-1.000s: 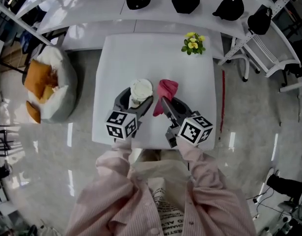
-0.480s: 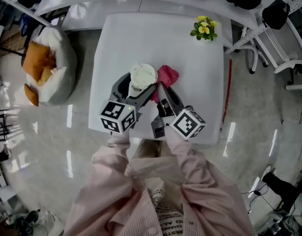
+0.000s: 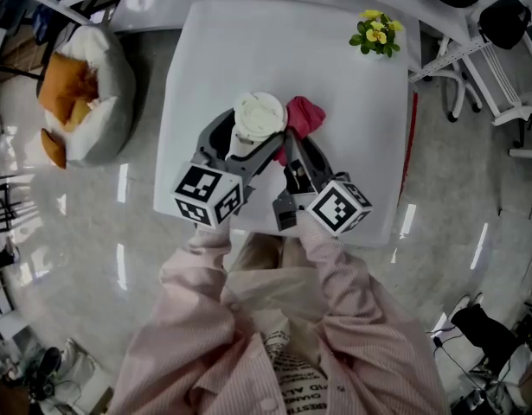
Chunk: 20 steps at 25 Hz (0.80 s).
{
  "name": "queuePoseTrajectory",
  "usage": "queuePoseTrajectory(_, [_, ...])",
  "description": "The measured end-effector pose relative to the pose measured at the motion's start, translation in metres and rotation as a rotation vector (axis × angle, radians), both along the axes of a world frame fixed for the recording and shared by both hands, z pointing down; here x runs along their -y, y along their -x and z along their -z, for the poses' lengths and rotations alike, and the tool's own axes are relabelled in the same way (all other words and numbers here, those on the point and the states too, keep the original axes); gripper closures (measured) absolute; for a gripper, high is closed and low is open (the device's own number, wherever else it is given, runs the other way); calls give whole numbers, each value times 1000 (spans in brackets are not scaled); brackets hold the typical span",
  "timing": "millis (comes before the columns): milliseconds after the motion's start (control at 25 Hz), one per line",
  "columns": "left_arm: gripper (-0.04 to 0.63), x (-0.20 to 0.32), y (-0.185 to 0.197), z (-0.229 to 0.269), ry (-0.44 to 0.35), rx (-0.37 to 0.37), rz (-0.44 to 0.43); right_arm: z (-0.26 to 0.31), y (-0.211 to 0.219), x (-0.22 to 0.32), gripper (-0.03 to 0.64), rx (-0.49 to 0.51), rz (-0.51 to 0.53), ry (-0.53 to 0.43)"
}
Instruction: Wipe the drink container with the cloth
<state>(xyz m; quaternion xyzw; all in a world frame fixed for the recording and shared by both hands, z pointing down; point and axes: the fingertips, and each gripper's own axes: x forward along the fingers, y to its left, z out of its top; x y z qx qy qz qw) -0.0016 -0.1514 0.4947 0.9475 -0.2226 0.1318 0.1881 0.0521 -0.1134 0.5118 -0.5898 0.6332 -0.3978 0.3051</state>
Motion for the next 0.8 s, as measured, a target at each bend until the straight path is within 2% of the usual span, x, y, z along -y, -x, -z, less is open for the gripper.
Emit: queuePoseTrajectory(800, [218,-1,2,-1,5,-19,16,-59,7,-3,572,-12,-3,133])
